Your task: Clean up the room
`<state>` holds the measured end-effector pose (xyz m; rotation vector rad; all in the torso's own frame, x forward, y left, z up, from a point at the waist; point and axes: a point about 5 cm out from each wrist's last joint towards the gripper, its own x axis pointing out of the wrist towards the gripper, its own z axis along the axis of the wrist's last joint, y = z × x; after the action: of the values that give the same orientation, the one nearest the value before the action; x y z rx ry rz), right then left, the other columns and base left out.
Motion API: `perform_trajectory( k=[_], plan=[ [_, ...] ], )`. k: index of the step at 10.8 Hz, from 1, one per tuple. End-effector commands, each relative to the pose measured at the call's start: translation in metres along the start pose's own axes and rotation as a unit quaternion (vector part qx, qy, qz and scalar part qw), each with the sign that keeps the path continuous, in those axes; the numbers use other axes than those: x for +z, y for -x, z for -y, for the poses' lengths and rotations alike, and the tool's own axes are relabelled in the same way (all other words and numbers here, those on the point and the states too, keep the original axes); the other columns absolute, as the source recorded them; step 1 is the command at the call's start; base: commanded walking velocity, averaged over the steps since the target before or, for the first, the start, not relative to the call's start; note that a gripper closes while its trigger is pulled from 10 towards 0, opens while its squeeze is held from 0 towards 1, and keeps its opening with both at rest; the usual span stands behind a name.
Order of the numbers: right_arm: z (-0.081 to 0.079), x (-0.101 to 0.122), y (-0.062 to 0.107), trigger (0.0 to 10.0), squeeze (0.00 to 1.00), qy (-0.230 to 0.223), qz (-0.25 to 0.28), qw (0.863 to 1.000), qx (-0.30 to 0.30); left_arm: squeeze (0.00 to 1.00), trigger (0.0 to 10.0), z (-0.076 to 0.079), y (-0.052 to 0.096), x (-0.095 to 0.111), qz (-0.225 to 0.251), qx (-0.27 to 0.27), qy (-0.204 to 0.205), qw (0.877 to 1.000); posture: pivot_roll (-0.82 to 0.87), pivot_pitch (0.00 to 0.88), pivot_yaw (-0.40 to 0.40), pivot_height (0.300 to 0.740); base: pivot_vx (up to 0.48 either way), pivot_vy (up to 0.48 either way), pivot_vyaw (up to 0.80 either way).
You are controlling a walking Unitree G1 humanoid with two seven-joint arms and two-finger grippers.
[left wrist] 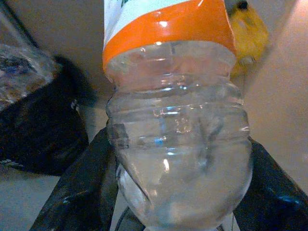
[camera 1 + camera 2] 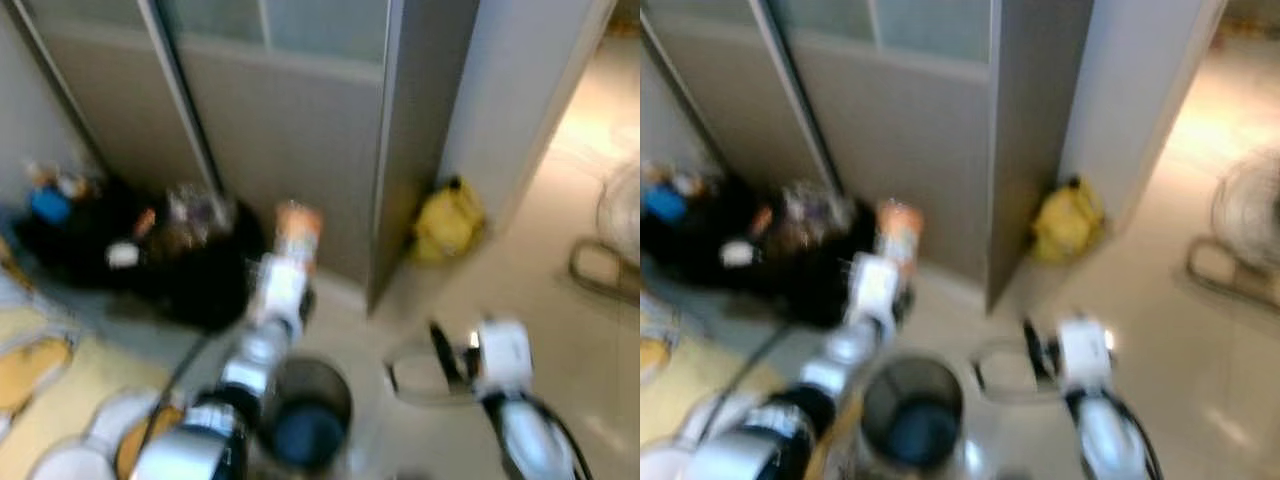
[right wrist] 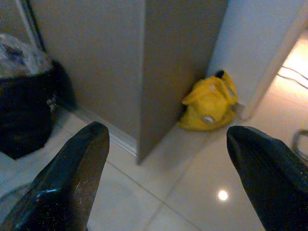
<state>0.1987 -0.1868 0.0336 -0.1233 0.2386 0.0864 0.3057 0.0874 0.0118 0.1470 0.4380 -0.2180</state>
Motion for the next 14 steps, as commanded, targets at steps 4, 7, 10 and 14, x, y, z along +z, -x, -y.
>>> perform_trajectory(
  k=[4,7,10,14],
  plan=[
    [-0.009,-0.002,0.025,10.0,0.0,-0.001,-0.024,1.0,-0.006,0.0,10.0,0.001,0.005,-0.023,-0.048,0.001,-0.068,0.997,-0.29,0.128,0.079,0.74,0.0,0.0,0.0],
    [-0.034,0.017,0.062,10.0,0.0,0.017,-0.03,0.994,0.103,0.0,10.0,-0.014,0.007,-0.032,-0.085,0.058,-0.016,0.995,-0.39,0.257,0.052,0.74,0.0,0.0,0.0],
    [-0.038,0.015,0.086,10.0,0.0,0.044,-0.084,0.98,0.177,0.02,10.0,-0.024,0.014,-0.049,-0.127,0.091,-0.061,0.986,-0.43,0.313,0.015,0.74,0.0,0.0,0.0],
    [-0.032,0.018,0.096,10.0,0.0,0.051,-0.113,0.977,0.175,1.0,10.0,-0.023,0.01,-0.038,-0.094,0.071,-0.042,0.992,-0.44,0.328,0.001,0.74,0.0,0.0,0.0]
  ],
)
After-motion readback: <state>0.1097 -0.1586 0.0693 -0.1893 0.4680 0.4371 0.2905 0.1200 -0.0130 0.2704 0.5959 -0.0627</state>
